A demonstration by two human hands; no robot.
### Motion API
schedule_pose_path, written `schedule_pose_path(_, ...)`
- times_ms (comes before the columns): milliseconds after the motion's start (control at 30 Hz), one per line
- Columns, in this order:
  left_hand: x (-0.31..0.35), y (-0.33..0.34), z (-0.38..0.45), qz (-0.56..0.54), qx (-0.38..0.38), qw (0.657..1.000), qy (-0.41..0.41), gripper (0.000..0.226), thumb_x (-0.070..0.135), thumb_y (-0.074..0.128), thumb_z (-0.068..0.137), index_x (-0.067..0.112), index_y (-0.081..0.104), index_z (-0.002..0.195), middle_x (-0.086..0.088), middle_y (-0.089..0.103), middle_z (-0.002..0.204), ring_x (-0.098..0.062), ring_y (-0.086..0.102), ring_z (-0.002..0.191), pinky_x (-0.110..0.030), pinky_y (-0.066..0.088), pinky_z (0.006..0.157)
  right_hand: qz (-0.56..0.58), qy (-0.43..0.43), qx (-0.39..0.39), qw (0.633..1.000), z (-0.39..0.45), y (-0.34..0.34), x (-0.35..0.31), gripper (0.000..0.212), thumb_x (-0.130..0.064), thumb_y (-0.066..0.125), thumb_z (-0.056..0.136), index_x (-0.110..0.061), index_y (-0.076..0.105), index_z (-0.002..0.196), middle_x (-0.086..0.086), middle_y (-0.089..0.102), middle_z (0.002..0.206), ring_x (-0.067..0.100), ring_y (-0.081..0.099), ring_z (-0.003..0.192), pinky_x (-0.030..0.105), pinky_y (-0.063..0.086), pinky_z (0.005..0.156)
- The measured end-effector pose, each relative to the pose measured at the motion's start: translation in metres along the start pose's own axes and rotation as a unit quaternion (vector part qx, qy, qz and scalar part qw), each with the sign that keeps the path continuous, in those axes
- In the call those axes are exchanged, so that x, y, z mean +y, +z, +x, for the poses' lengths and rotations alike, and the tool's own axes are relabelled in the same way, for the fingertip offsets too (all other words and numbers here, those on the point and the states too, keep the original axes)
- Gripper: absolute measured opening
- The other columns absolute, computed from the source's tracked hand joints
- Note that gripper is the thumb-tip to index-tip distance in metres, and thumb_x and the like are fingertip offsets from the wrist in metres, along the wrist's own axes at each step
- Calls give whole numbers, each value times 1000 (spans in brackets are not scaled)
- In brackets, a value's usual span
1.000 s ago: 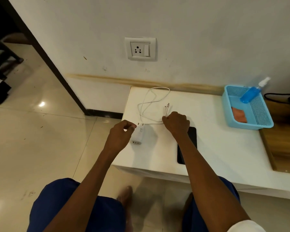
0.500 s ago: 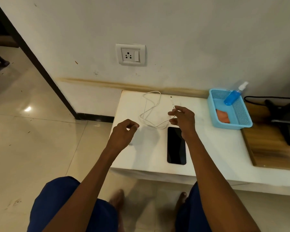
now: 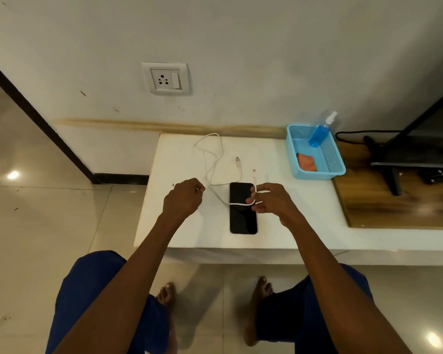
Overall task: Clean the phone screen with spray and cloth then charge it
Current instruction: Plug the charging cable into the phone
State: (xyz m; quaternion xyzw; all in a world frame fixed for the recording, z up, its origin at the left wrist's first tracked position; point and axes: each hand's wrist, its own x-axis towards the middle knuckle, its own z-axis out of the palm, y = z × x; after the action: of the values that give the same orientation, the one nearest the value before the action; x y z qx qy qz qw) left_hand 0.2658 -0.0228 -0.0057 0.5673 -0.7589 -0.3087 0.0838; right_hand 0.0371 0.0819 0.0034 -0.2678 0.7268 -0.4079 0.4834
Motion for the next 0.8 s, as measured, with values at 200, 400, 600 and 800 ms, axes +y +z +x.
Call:
schedule_pose_path(200, 13, 3, 1, 4, -27, 999, 35, 22, 27, 50, 100, 23, 67, 113, 0, 68, 111, -21, 62, 97, -30, 43, 76, -17, 34, -25, 999, -15, 3, 23, 18, -10, 64, 91, -7, 64, 109, 8, 77, 84, 24, 71, 70, 29, 59, 68)
schedule_pose_path(400, 42, 29, -18, -33, -94, 994, 41, 24, 22, 49, 99, 18, 67, 114, -5, 70, 114, -25, 63, 107, -36, 49, 90, -30, 80, 1, 996, -37, 5, 50, 16, -11, 64, 89, -11, 64, 105, 3, 77, 76, 19, 72, 66, 30, 60, 68)
schedule_pose_path(600, 63, 50, -41, -338, -122, 922, -144, 29, 35, 50, 100, 14, 62, 115, -9, 61, 128, -29, 57, 122, -43, 44, 108, -57, 106, 46, 992, -52, 8, 70, 12, -20, 61, 89, -15, 70, 95, 2, 75, 74, 20, 73, 68, 35, 63, 72)
schedule_pose_path(800, 62, 59, -42, -468, -109, 841, -248, 39, 55, 40, 101, 20, 57, 93, 0, 44, 83, -15, 43, 78, -26, 39, 77, -91, 45, 106, 989, -59, 4, 74, 10, -24, 62, 87, -32, 65, 83, -6, 70, 99, 20, 67, 94, 45, 55, 92)
